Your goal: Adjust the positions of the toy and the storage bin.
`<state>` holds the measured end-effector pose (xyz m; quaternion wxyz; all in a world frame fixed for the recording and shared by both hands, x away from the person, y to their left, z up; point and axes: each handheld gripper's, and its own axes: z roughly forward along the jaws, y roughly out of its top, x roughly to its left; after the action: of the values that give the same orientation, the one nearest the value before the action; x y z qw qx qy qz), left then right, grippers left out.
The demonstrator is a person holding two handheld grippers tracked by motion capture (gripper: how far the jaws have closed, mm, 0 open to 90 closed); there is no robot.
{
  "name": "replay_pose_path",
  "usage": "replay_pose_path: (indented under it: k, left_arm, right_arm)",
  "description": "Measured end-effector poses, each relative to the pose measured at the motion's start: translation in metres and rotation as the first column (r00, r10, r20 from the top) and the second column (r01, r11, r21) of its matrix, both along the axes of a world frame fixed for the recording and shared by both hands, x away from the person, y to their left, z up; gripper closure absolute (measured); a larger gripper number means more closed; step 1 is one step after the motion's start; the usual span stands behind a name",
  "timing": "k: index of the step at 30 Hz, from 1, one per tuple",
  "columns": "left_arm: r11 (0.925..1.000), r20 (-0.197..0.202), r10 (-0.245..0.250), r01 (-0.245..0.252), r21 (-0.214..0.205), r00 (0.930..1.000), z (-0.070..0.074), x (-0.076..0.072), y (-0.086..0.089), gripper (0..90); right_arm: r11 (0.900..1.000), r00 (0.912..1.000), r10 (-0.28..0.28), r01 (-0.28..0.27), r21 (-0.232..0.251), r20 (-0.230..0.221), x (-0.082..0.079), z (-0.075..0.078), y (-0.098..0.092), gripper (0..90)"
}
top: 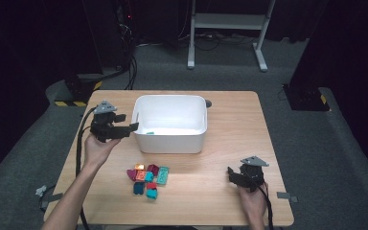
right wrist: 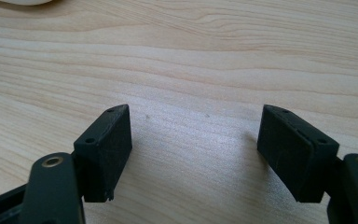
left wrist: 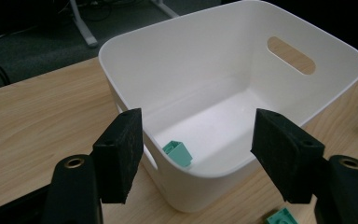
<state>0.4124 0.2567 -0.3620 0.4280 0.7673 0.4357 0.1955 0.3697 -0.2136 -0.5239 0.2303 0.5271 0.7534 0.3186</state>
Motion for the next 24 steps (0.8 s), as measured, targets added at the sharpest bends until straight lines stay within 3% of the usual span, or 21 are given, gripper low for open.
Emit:
replay_pose_path:
  k: [8,24]
  left_arm:
    - [0.9998,-0.015,0.011,-0.011,0.017,0.9998,-0.015,-0.023,0.008,33.7]
    - [0.9996,-0.073,0.022,-0.024,-0.014,0.9971,-0.056,-0.058,0.016,34.8]
  right_arm:
    - [1.0,1.0,0.0,0.0,0.0,0.0,0.0,0.0,0.0,26.1]
    - [1.0,1.0,0.0,0.0,0.0,0.0,0.0,0.0,0.0,26.1]
